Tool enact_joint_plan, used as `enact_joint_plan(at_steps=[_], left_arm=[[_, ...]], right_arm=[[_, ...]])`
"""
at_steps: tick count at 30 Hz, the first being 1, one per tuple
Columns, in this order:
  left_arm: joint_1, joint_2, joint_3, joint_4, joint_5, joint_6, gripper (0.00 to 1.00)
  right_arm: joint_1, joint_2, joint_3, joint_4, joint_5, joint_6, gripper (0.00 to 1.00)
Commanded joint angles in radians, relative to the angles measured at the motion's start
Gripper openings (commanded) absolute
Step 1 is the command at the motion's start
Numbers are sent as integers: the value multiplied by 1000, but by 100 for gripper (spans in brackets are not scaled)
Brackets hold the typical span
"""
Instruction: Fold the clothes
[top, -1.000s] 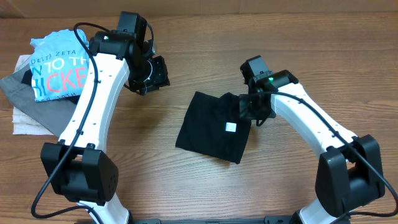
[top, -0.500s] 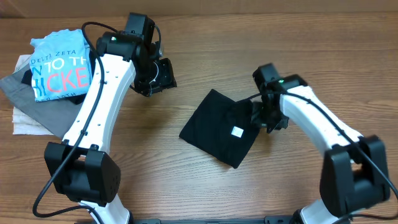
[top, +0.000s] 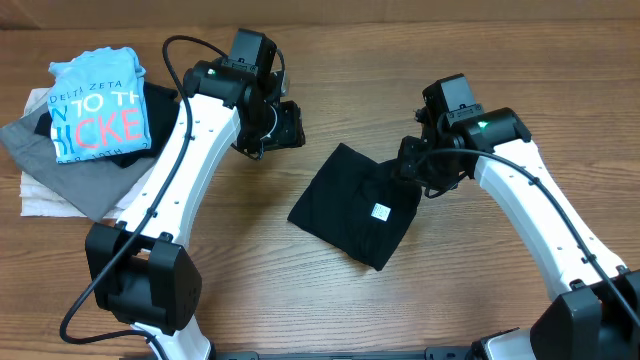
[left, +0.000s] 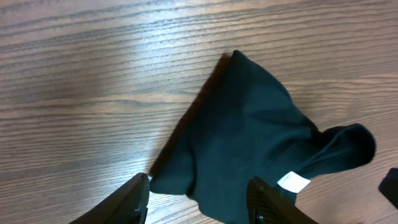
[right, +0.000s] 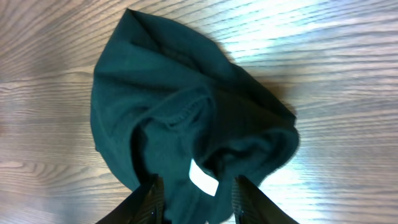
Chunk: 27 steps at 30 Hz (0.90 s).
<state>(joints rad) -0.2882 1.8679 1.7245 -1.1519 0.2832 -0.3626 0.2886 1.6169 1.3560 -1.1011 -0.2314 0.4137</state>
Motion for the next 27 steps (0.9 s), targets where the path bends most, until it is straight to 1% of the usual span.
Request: enact_joint_plan(at_steps=[1,5,6,8,9,10,12,14,15,18,20,22,23,24,27], left_arm=[[0,10,-12,4,-14,19,53],[0,10,-12,3,-14,19,53],[0,10,-12,3,-14,19,53],[0,10,-12,4,-14,19,53],[0,10,-12,4,-14,19,53],[-1,10,-12,3,-13,19,53],[0,10,-13,0,-14,19,53],[0,10,-13,-2,-14,19,53],[0,10,-13,-3,-14,19,53],[0,10,-13,0,-14,19,53],[0,10,-13,1,-14,19,53],[-1,10,-13,0,-13,19,53],[-2,10,-13,-1,-13,19,53],[-2,10,-13,-2,-13,19,53],[-6,10,-13,-8,-13,19,53]], right_arm=[[0,20,-50,37,-33,11,40],[0,40,-120,114,-63,26,38],[0,43,-134,131,-63,26,35],[0,48,-163,172,-62,26,23],[0,48,-172,182,-58,26,12],[-4,48,-178,182,-48,26,4],[-15,48,-179,158,-31,26,4],[-26,48,-179,89,13,37,4],[-32,48,-179,-3,89,72,4],[-33,48,-190,-71,189,93,4],[-33,48,-216,-69,201,97,4],[-33,48,-264,-29,204,113,6],[-33,48,-321,21,203,115,14],[-33,48,-351,45,204,115,18],[-33,48,-432,118,204,115,21]])
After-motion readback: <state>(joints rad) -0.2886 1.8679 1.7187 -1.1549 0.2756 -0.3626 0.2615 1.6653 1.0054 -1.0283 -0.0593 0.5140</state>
